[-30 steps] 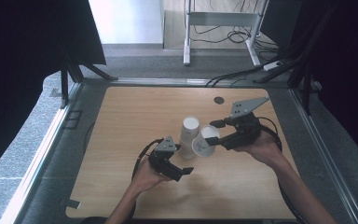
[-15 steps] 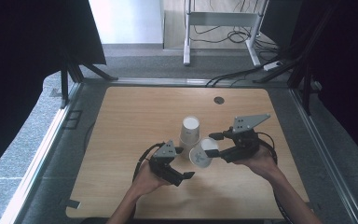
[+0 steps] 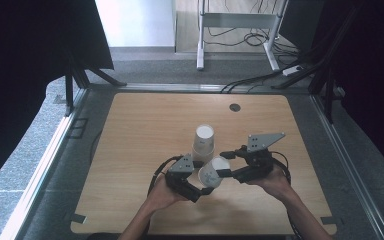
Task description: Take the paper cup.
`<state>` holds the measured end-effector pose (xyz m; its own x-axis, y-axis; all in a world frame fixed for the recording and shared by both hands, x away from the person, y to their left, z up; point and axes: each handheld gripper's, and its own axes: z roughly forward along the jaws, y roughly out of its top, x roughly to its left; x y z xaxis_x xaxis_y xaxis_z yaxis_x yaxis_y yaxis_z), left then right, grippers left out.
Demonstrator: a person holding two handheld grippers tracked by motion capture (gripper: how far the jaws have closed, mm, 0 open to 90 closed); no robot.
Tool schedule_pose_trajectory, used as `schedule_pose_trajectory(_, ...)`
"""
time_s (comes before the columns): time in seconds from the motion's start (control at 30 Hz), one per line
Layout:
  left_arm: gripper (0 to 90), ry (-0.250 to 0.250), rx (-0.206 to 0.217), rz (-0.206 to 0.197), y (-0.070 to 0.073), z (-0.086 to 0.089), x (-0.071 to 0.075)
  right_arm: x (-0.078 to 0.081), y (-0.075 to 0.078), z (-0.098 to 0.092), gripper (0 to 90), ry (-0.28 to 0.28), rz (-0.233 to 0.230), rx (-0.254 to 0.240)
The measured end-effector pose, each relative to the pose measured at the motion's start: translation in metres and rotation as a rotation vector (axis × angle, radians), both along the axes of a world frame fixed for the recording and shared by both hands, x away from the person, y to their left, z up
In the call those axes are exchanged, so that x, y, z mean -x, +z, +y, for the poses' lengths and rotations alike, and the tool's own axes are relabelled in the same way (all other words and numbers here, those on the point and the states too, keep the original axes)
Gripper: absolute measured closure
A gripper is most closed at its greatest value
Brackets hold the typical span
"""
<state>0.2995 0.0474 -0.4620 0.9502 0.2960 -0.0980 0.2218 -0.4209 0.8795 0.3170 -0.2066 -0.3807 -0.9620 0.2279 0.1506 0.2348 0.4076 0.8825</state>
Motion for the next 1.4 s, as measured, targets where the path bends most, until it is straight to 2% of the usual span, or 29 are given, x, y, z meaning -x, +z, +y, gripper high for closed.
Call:
schedule_pose_trajectory(0.3, 13.8, -0.02, -0.009, -0.009, -0.003, -0.005, 0.0, 0.001, -0.003, 0.004, 38.1, 0.013, 0.009, -0.009)
schedule_pose_trajectory(0.4, 19.0, -0.03, -0.003, -0.007, -0.004, -0.003, 0.0, 0.001, -0.004, 0.004, 38.0, 0.013, 0.01, -0.011)
schedule_pose_trajectory(0.7, 33.1, -0.031, -0.02, 0.001, -0.005, -0.002, -0.001, -0.001, -0.007, 0.002, 37.8, 0.016, 0.016, 0.001)
schedule_pose_trajectory(0.87, 35.3, -0.035, -0.056, 0.016, -0.003, -0.002, -0.002, -0.002, -0.007, 0.004, 36.9, 0.023, 0.015, 0.015)
schedule_pose_trajectory(0.97, 35.7, -0.038, -0.064, 0.02, 0.0, -0.002, -0.003, -0.002, -0.008, 0.005, 30.2, 0.012, 0.021, 0.026)
schedule_pose_trajectory(1.2, 35.7, -0.036, -0.11, 0.016, 0.004, 0.001, -0.003, 0.0, -0.006, 0.004, 22.7, -0.001, 0.004, 0.049)
schedule_pose_trajectory(1.3, 35.8, -0.044, -0.159, 0.014, 0.007, 0.003, -0.003, 0.002, -0.003, 0.0, 18.4, -0.014, -0.013, 0.082)
schedule_pose_trajectory(1.33, 35.8, -0.044, -0.159, 0.014, 0.007, 0.003, -0.003, 0.002, -0.003, 0.0, 18.4, -0.014, -0.013, 0.082)
schedule_pose_trajectory(1.37, 35.8, -0.051, -0.183, 0.011, 0.009, 0.003, -0.004, 0.002, -0.001, -0.002, 16.0, -0.017, -0.023, 0.112)
schedule_pose_trajectory(1.4, 35.8, -0.051, -0.183, 0.011, 0.009, 0.003, -0.004, 0.002, -0.001, -0.002, 16.0, -0.017, -0.023, 0.112)
